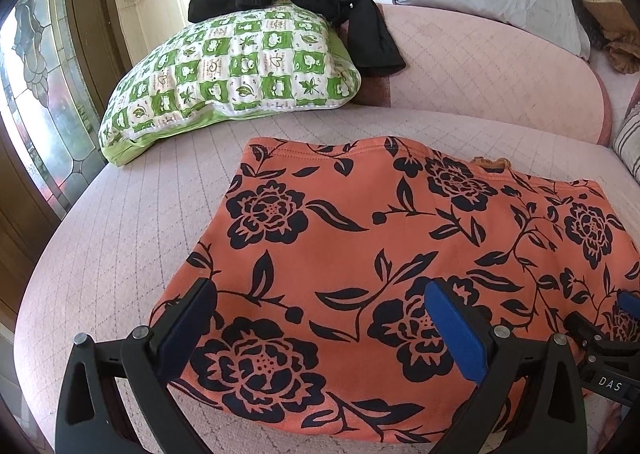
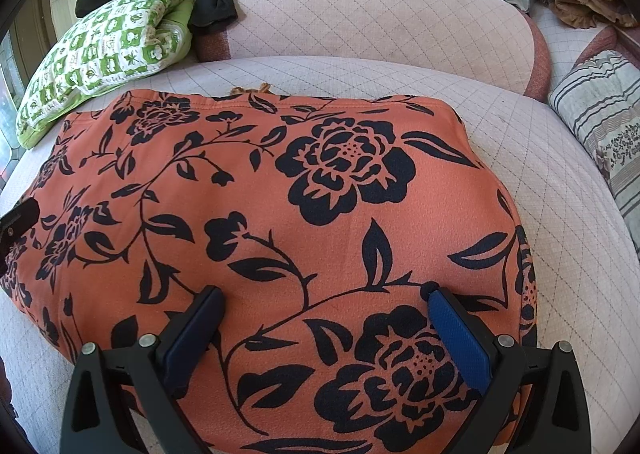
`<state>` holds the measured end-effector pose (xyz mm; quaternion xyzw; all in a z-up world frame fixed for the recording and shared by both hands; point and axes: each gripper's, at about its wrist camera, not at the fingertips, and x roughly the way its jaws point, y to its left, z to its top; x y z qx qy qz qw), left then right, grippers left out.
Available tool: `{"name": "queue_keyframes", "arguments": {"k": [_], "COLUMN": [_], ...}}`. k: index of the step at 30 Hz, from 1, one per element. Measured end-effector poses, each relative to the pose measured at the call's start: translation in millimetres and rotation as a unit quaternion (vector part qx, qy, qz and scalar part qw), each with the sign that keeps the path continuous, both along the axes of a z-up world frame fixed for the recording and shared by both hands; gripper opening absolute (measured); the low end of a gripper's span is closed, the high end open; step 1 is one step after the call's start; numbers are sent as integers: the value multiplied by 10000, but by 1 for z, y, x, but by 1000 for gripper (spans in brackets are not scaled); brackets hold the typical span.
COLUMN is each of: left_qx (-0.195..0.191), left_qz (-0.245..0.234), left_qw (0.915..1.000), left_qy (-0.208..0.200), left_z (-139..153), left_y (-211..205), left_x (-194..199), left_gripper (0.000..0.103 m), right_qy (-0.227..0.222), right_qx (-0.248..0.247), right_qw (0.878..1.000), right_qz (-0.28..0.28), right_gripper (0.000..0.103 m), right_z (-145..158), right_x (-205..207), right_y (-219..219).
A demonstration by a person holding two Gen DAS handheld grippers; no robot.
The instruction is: Fold small clothes
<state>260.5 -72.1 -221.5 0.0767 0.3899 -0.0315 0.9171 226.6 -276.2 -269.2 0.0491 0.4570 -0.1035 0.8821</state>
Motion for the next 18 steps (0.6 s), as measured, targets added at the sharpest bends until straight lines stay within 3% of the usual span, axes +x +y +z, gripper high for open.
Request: {"name": "queue_keyframes", "arguments": {"k": [10, 15, 18], "left_qx": [-21, -185, -89], "left_qz": [37, 158, 459], "left_qw": [9999, 9982, 9957], "left_qy": [132, 557, 798], "left_z": [-5, -16, -26], "left_y": [1, 15, 33], "left_x": [4, 17, 30], "left_gripper": [103, 103, 103], "right_qy": [24, 111, -187], "right_qx": [16, 204, 194], "right_qw": [10000, 9997, 9996], "right_qz": [7, 86, -88], "right_gripper": [103, 103, 103], "right_z": [-1, 7, 23], "right_x": [0, 0, -9], "right_y": [0, -7, -19]}}
